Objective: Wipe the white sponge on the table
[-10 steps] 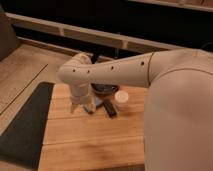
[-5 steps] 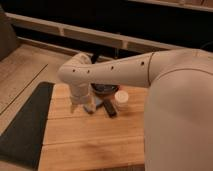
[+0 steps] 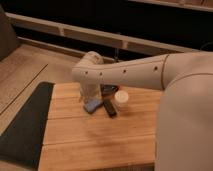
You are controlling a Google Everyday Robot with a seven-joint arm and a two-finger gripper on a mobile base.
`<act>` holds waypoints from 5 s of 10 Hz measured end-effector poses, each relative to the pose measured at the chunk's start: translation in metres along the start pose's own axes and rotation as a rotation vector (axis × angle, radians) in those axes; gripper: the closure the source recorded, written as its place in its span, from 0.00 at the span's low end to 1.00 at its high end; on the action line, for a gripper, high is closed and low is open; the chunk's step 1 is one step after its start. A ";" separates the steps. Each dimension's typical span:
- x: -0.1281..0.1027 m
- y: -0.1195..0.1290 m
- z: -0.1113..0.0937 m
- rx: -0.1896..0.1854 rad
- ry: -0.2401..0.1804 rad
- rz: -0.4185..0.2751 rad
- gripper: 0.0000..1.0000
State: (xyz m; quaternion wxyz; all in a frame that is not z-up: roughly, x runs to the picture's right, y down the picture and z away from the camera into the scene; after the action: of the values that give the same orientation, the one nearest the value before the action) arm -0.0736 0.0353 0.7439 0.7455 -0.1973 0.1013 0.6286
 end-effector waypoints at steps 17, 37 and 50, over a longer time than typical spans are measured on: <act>-0.014 0.058 0.107 -0.261 0.130 -0.200 0.35; -0.004 0.034 0.178 -0.132 0.361 -0.331 0.35; -0.011 0.117 0.165 -0.321 0.337 -0.448 1.00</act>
State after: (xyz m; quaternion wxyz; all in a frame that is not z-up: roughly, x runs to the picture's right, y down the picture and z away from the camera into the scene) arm -0.2059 0.1107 0.8772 0.7973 -0.4311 0.0768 0.4154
